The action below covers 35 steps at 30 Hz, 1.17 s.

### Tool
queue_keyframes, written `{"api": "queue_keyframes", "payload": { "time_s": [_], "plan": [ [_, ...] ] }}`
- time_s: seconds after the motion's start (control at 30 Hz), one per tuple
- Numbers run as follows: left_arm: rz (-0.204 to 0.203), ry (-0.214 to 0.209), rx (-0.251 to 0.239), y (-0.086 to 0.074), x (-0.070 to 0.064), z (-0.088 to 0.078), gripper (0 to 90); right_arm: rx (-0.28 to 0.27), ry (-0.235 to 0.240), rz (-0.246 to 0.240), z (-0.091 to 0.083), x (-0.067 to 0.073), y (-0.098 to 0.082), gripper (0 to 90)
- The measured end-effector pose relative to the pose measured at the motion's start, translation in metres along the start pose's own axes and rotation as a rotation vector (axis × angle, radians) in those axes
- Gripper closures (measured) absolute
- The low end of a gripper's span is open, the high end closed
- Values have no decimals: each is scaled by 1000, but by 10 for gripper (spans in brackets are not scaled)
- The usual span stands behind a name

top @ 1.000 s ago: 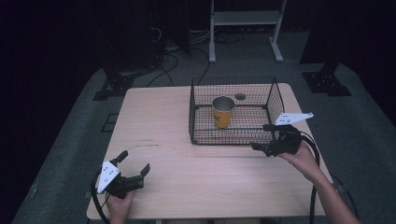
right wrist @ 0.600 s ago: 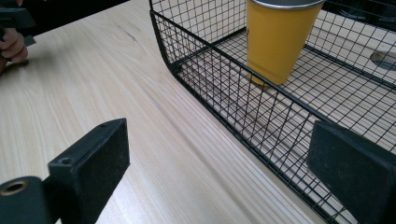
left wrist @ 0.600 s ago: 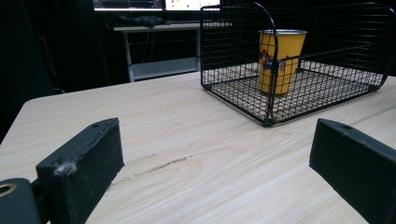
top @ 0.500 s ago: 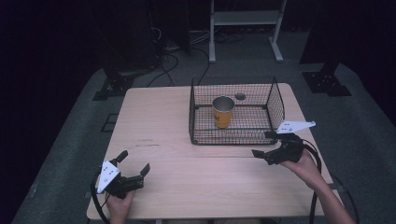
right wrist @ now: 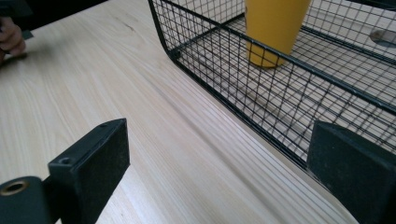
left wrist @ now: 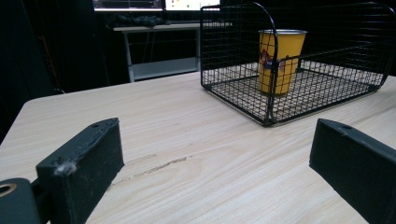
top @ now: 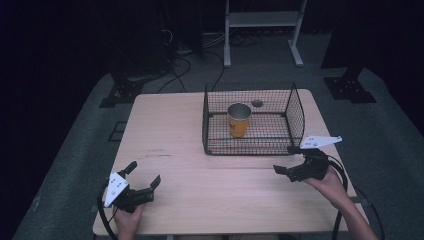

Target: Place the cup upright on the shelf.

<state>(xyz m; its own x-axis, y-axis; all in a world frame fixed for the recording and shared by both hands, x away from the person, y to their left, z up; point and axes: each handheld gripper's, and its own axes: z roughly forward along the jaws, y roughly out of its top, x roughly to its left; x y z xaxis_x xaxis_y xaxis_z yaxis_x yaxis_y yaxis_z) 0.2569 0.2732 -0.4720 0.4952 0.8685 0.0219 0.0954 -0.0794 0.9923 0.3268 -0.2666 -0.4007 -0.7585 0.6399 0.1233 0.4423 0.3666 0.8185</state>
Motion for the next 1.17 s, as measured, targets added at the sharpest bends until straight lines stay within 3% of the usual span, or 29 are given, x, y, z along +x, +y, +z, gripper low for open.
{"api": "queue_keyframes", "payload": {
  "time_s": [0.67,1.17],
  "plan": [
    [-1,3,0,0,0,0,22,-7,4,36,-7,5,-23,52],
    [-6,18,4,0,0,1,22,-33,-9,42,-15,18,-45,51]
  ]
}}
